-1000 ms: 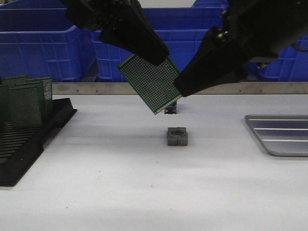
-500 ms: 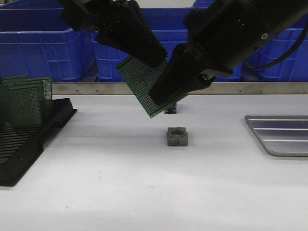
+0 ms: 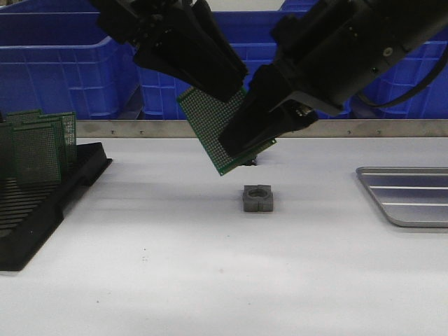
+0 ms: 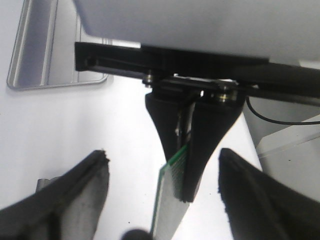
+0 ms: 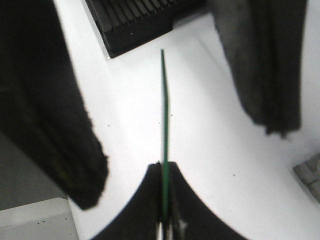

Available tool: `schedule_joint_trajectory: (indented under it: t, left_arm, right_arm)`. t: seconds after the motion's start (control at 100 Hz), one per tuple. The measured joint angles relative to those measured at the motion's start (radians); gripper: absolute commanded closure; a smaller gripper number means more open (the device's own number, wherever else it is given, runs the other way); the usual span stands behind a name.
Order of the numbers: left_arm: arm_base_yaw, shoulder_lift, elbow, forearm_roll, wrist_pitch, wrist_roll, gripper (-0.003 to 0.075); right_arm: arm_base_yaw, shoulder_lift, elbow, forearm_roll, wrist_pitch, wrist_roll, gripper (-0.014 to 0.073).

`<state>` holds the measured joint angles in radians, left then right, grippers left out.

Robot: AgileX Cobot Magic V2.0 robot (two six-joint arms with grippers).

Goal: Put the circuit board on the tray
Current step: 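Move the right gripper to the held board and grasp its edge, then carry the board with the right gripper and lower it onto the tray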

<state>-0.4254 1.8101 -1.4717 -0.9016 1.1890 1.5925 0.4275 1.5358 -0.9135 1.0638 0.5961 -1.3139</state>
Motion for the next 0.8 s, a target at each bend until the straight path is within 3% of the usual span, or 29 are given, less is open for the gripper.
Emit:
schedule_joint_trajectory:
  t: [0.24, 0.57, 0.69, 0.8]
  left_arm:
    - [0.000, 0.000, 0.000, -0.002, -0.028, -0.002, 0.0185]
    - [0.000, 0.000, 0.000, -0.003, -0.028, -0.002, 0.0185]
    - [0.000, 0.000, 0.000, -0.005, -0.028, -0.006, 0.0185]
    - [0.000, 0.000, 0.000, -0.005, -0.028, -0.006, 0.0185]
  right_arm:
    - [-0.142, 0.000, 0.079, 0.002, 0.000, 0.029, 0.0707]
    - [-0.493, 0.023, 0.102, 0.015, -0.059, 0.087, 0.0689]
    - [-0.590, 0.077, 0.102, 0.052, -0.110, 0.113, 0.0586]
    - [-0.626, 0.122, 0.102, 0.076, -0.128, 0.117, 0.0370]
